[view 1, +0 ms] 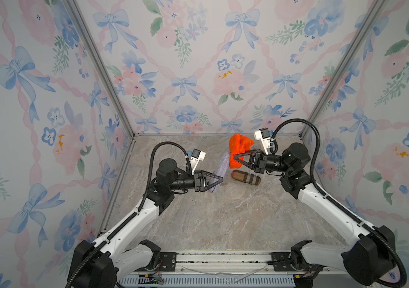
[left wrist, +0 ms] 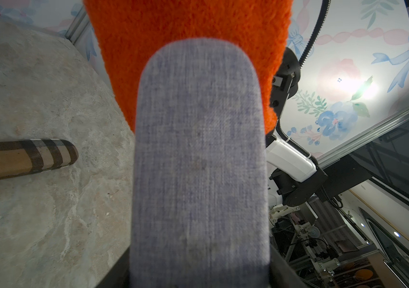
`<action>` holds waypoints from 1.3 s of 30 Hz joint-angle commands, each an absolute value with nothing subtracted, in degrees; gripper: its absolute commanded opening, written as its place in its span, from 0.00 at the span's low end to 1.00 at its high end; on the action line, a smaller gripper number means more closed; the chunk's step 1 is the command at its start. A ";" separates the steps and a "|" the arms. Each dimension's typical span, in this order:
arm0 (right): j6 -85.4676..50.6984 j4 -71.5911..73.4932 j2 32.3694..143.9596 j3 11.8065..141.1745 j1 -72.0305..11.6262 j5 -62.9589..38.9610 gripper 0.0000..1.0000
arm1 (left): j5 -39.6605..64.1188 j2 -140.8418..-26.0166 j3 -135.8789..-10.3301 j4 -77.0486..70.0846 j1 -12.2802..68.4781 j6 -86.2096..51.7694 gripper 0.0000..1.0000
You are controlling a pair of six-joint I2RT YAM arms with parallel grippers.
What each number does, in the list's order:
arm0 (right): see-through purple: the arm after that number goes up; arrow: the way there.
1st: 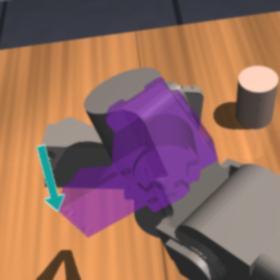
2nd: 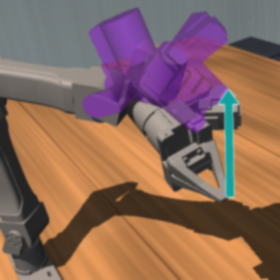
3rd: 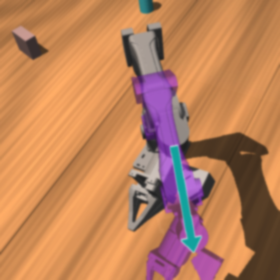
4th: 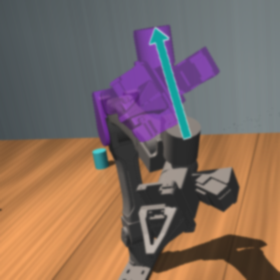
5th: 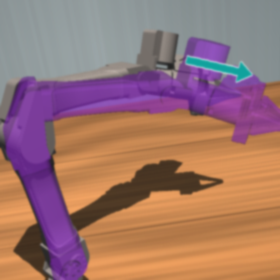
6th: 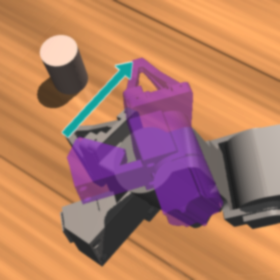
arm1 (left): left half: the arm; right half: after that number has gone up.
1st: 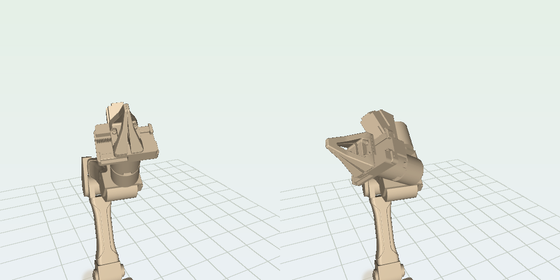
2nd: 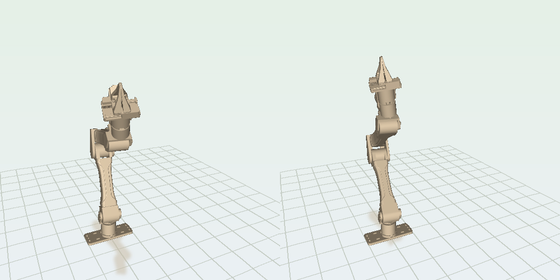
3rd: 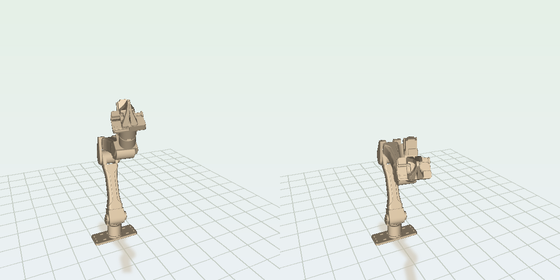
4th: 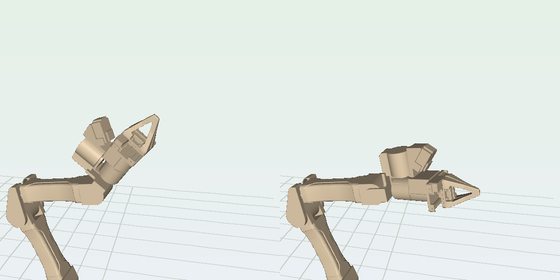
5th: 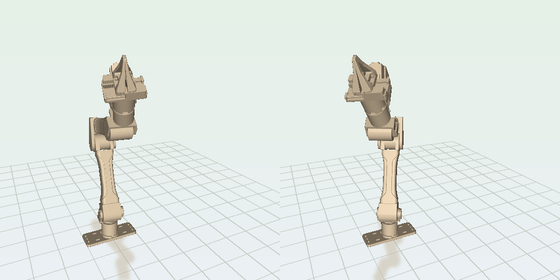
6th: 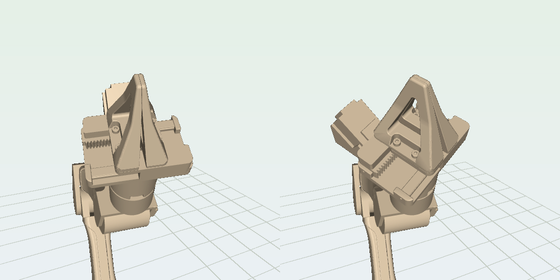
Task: Wipe the eyeglass case
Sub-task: Wipe the dirt from the eyeglass case, then place the eyeglass case at the center of the board.
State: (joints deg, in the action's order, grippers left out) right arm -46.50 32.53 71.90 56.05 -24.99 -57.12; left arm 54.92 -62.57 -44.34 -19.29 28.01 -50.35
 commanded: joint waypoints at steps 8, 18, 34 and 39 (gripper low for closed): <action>-61.81 59.77 76.02 43.73 -33.23 -54.29 0.00 | 60.18 -63.65 -47.06 -22.78 26.39 -50.45 0.18; -51.44 42.38 75.55 53.13 -27.99 -56.07 0.00 | 61.52 -63.07 -43.86 -21.90 27.42 -50.96 0.19; -32.98 -2.39 64.33 59.86 -13.42 -46.44 0.00 | 49.98 -70.54 -50.75 8.73 33.31 -13.80 0.21; -28.47 -13.44 59.60 60.50 -10.79 -41.50 0.00 | 30.98 -82.31 -58.59 19.94 41.88 3.73 0.21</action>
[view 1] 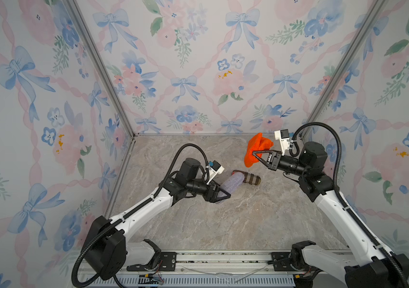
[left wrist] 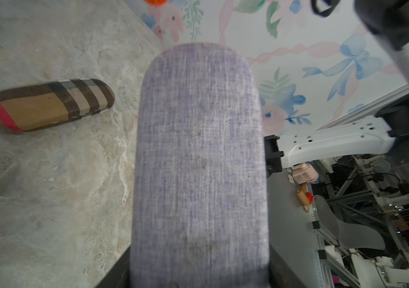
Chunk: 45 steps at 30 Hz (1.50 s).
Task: Wipe the eyeglass case
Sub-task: Place the eyeglass case at the center of the board.
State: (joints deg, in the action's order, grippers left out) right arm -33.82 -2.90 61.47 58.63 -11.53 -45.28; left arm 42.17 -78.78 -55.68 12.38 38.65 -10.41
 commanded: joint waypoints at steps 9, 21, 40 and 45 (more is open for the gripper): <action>-24.86 -18.63 57.82 57.61 -10.04 -40.31 0.00 | 13.94 -96.66 -64.12 19.67 52.18 19.24 0.23; -24.52 -16.39 57.47 53.62 -8.98 -39.73 0.00 | 5.83 -100.48 -57.35 16.55 54.79 28.75 0.23; -22.29 -17.69 58.60 53.43 -7.28 -40.33 0.00 | 5.99 -102.27 -57.03 17.28 55.22 25.49 0.86; -22.23 -18.26 58.52 53.96 -7.20 -39.84 0.00 | 5.92 -101.30 -57.86 17.36 56.04 25.23 0.98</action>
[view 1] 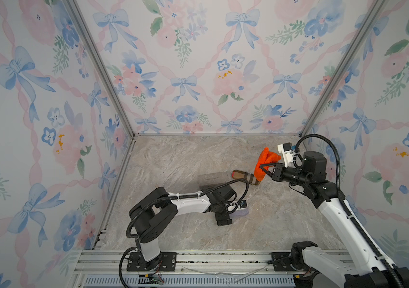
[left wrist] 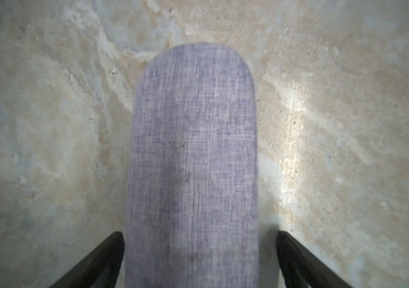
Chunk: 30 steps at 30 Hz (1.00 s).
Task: Wipe the eyeglass case
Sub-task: Place the eyeglass case at the center of the board, then pick up the eyeglass case from the center of the board.
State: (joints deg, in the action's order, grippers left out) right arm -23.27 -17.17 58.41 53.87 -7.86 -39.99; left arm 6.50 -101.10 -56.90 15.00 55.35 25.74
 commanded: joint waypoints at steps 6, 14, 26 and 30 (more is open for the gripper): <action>-22.85 -19.37 58.43 55.28 -7.12 -39.66 0.00 | 5.07 -97.89 -59.11 17.41 56.12 23.95 0.98; -21.27 -23.95 58.42 60.84 -7.06 -38.59 0.00 | -1.34 -88.20 -60.62 14.03 54.34 19.26 0.98; -22.84 -22.15 63.24 66.37 -7.29 -39.33 0.00 | -4.89 -85.53 -63.88 5.42 43.82 17.04 0.93; -23.21 -21.69 70.16 71.34 -8.08 -39.59 0.00 | -1.73 -87.52 -62.76 5.69 40.98 23.03 0.95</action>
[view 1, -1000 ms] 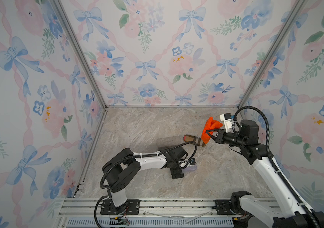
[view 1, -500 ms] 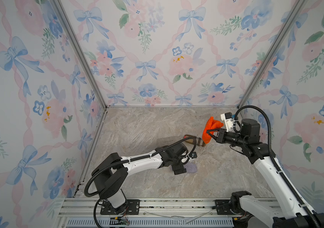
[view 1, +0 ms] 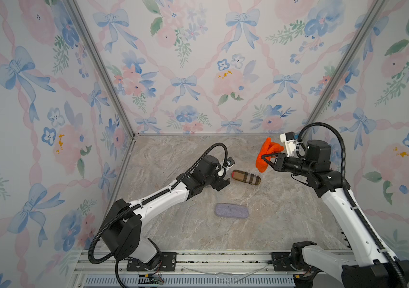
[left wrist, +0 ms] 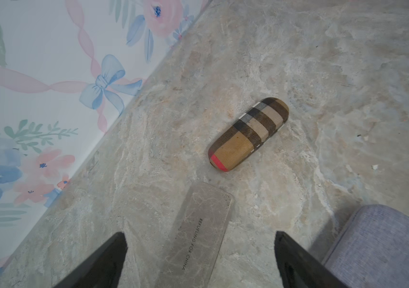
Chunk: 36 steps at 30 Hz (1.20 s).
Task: Wipe the eyeglass case
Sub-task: Pick up the eyeglass case from the center of the board.
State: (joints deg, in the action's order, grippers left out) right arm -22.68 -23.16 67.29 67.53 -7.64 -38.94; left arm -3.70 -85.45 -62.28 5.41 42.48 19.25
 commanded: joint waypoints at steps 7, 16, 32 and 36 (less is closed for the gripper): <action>-21.94 -22.00 78.12 78.72 -9.38 -37.91 0.00 | 13.35 -91.66 -64.36 11.41 36.83 34.52 0.88; -23.23 -19.92 81.93 80.80 -4.23 -38.99 0.00 | 20.16 -105.39 -75.26 11.23 37.36 41.29 0.84; -24.85 -19.27 81.47 78.81 2.67 -42.44 0.00 | 29.66 -130.52 -103.45 22.50 37.79 48.25 0.81; -26.12 -18.29 81.30 77.97 3.23 -43.49 0.00 | 32.25 -134.66 -108.63 24.23 37.85 47.42 0.75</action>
